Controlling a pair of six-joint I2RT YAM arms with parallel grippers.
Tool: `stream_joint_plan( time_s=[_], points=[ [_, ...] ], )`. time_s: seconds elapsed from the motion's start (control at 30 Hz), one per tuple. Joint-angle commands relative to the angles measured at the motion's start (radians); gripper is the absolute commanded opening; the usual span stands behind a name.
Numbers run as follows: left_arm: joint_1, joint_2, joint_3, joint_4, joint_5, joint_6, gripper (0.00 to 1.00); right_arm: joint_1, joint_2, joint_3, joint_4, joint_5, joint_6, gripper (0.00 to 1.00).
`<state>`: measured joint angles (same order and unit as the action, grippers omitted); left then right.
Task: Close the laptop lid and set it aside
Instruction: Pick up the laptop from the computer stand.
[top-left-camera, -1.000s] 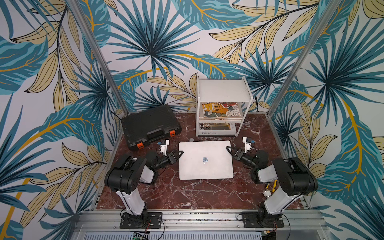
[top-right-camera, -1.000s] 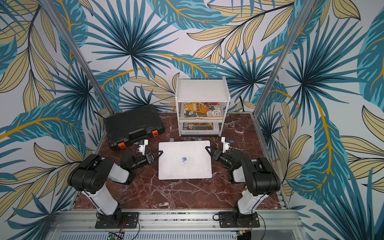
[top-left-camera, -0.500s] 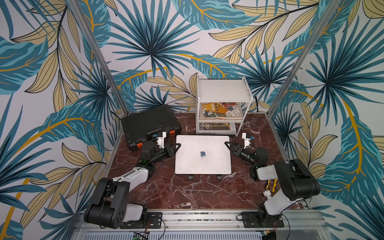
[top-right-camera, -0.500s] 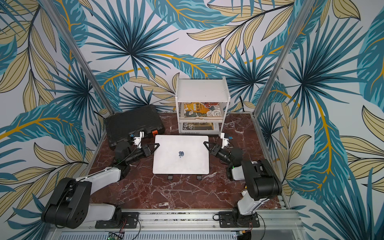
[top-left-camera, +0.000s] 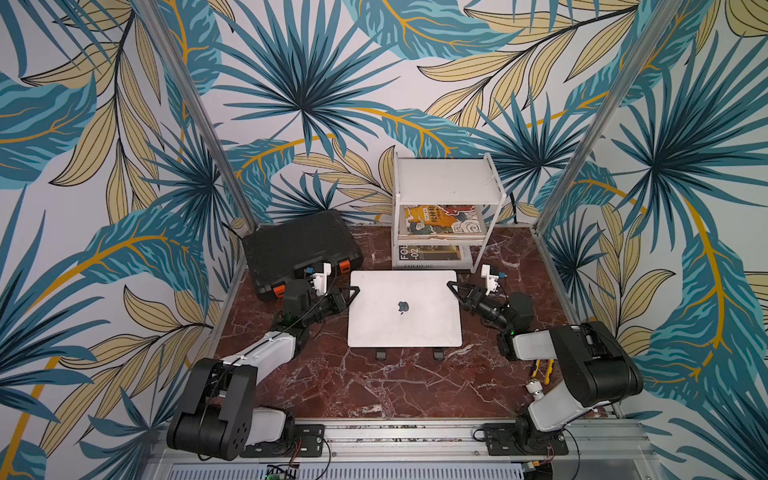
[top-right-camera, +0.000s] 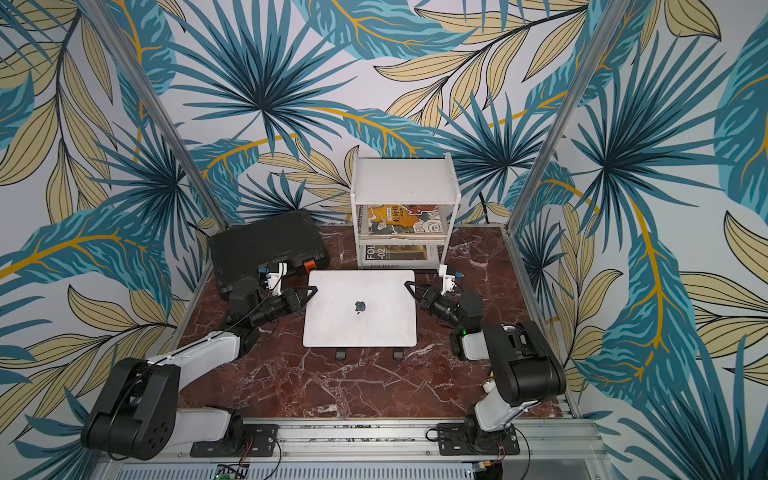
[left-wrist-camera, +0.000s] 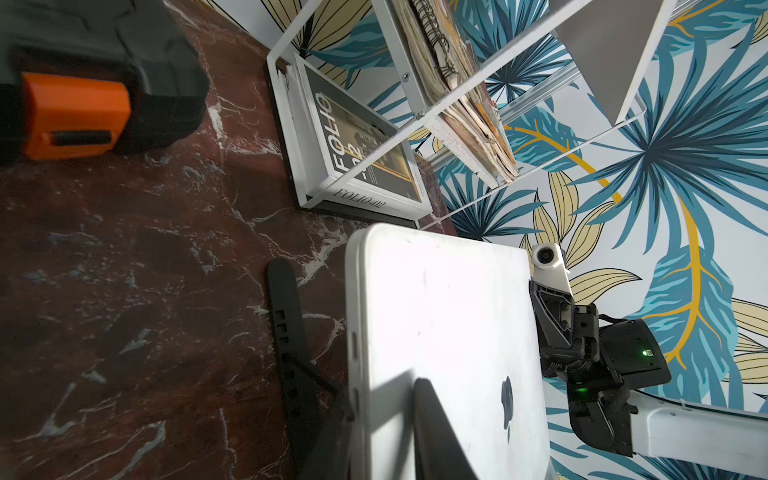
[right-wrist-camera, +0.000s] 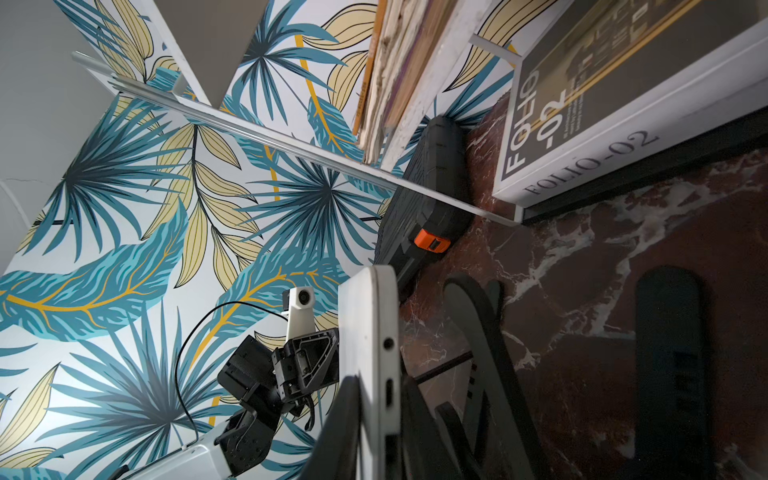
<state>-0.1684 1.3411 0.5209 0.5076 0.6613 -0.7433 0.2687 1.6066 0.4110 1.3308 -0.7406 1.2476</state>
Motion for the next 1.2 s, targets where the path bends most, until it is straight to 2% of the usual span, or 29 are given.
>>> stream_joint_plan(
  time_s=[0.0, 0.13, 0.3, 0.43, 0.53, 0.7, 0.9, 1.17],
  points=[
    [-0.040, 0.011, 0.046, -0.049, -0.001, 0.099, 0.04, 0.085, -0.049, 0.037, 0.102, -0.172, 0.067, 0.16],
    [-0.040, 0.000, 0.077, -0.093, 0.005, 0.088, 0.04, 0.092, -0.061, 0.050, 0.101, -0.184, 0.102, 0.16],
    [-0.044, -0.074, 0.155, -0.240, -0.015, 0.114, 0.04, 0.093, -0.113, 0.083, 0.101, -0.177, 0.190, 0.02],
    [-0.053, -0.142, 0.234, -0.375, -0.040, 0.140, 0.04, 0.093, -0.171, 0.140, 0.034, -0.162, 0.227, 0.00],
    [-0.065, -0.152, 0.309, -0.476, -0.057, 0.153, 0.04, 0.093, -0.257, 0.196, -0.196, -0.156, 0.145, 0.00],
    [-0.105, -0.159, 0.406, -0.591, -0.102, 0.186, 0.03, 0.092, -0.384, 0.322, -0.657, -0.131, -0.067, 0.00],
    [-0.130, -0.166, 0.484, -0.623, -0.123, 0.161, 0.03, 0.093, -0.381, 0.396, -0.717, -0.140, -0.054, 0.00],
    [-0.199, -0.127, 0.703, -0.805, -0.197, 0.186, 0.00, 0.093, -0.439, 0.584, -1.075, -0.124, -0.217, 0.00]
  ],
)
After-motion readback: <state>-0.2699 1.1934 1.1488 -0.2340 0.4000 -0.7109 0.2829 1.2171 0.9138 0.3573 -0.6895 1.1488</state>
